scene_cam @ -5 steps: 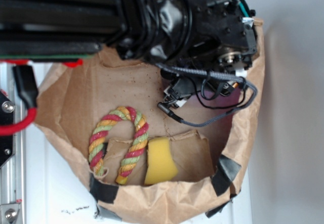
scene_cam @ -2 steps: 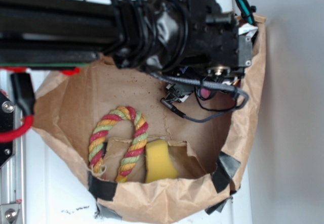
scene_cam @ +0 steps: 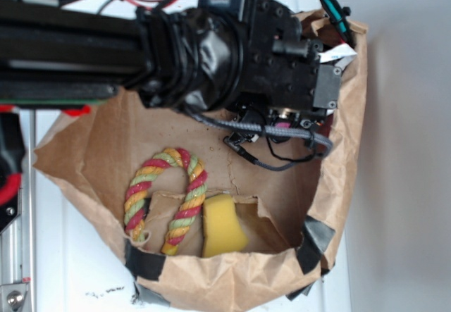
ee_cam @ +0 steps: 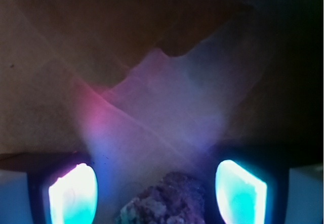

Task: Grab the rock.

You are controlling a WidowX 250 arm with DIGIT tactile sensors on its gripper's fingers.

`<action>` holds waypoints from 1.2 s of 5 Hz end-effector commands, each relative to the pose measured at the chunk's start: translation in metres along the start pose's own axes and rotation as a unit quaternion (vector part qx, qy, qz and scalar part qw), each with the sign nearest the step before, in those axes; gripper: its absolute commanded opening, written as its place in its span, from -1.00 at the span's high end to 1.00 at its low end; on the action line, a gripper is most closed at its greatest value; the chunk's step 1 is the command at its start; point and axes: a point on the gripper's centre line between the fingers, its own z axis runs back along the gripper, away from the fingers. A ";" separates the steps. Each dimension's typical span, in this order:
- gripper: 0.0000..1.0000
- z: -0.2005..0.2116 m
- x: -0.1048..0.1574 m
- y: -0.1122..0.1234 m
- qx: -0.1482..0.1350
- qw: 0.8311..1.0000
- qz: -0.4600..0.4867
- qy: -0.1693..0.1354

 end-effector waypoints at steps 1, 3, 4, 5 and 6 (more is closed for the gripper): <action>-1.00 0.012 -0.004 0.028 0.056 0.998 0.016 0.016; -1.00 0.010 -0.006 0.026 0.023 0.999 0.010 0.026; 1.00 0.009 -0.006 0.027 0.013 1.000 0.014 0.018; 1.00 0.011 -0.006 0.027 0.017 1.000 0.012 0.015; 1.00 0.013 -0.006 0.026 0.018 1.000 0.008 0.012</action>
